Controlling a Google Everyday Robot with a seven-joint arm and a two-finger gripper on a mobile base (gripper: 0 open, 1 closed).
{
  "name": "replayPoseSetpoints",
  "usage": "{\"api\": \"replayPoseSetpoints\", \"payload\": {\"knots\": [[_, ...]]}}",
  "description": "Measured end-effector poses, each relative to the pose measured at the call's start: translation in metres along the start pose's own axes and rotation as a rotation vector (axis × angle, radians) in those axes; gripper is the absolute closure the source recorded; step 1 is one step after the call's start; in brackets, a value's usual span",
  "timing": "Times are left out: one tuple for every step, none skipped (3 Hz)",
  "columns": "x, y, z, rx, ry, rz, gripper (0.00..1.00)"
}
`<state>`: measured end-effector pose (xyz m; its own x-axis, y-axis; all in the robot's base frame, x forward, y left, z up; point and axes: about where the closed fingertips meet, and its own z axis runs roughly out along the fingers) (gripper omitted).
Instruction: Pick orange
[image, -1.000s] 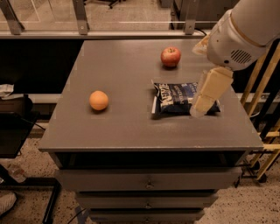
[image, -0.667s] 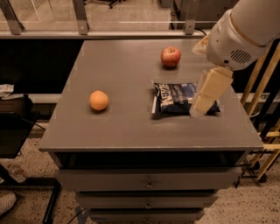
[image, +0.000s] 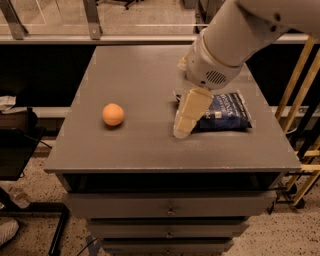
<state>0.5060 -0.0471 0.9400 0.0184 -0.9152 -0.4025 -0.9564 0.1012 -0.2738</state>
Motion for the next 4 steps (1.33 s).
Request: {"api": "replayPoseSetpoints", "payload": {"knots": [[-0.043,0.004,0.036,-0.007,-0.036,-0.039,0.0],[-0.088,-0.002,0.082,-0.03,-0.09,-0.037,0.0],[-0.11,-0.005,0.101,-0.045,-0.127,-0.03,0.0],[-0.118,-0.009,0.123,-0.066,-0.134,-0.012,0.0]]}}
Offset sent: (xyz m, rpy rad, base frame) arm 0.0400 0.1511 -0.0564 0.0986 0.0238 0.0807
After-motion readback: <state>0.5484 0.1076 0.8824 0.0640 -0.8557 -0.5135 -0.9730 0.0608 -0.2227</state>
